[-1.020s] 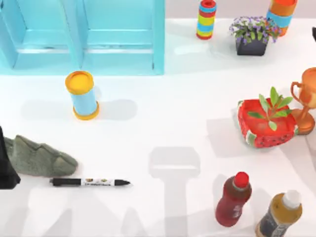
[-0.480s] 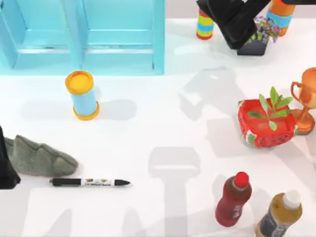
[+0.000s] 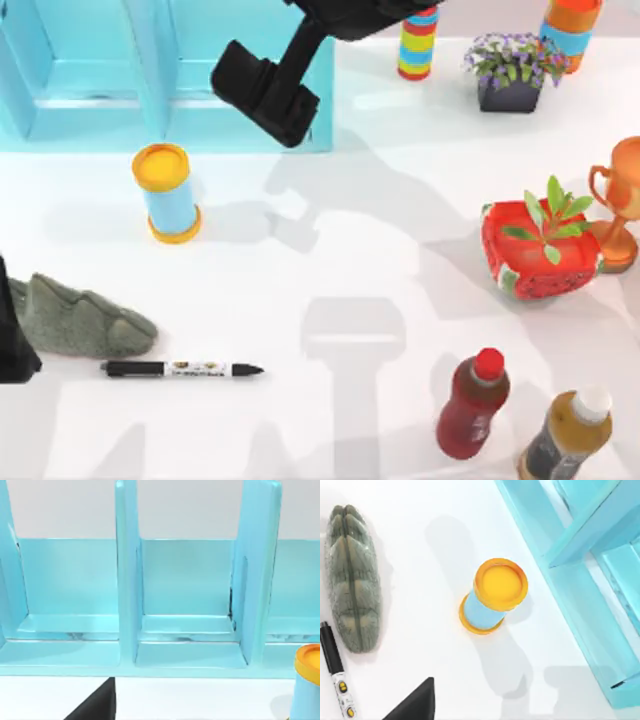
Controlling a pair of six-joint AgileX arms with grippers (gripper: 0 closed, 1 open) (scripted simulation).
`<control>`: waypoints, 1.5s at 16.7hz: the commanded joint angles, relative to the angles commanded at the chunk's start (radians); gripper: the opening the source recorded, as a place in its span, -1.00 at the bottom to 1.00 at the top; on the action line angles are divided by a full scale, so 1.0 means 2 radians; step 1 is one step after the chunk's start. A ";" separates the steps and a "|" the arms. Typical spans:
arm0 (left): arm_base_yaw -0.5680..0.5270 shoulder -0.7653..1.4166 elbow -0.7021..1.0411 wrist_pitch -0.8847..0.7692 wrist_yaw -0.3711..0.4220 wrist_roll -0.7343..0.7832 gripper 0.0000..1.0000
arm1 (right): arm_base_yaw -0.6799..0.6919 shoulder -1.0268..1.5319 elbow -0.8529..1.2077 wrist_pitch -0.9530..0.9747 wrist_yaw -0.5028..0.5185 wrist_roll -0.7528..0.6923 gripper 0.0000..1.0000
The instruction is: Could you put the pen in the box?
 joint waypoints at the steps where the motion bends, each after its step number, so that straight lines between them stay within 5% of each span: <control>1: 0.000 0.000 0.000 0.000 0.000 0.000 1.00 | 0.008 0.032 0.024 -0.016 -0.005 -0.008 1.00; 11: 0.000 0.000 0.000 0.000 0.000 0.000 1.00 | 0.051 0.325 0.191 -0.175 -0.101 -0.087 1.00; 25: 0.000 0.000 0.000 0.000 0.000 0.000 1.00 | 0.023 0.349 0.139 -0.136 -0.115 -0.120 1.00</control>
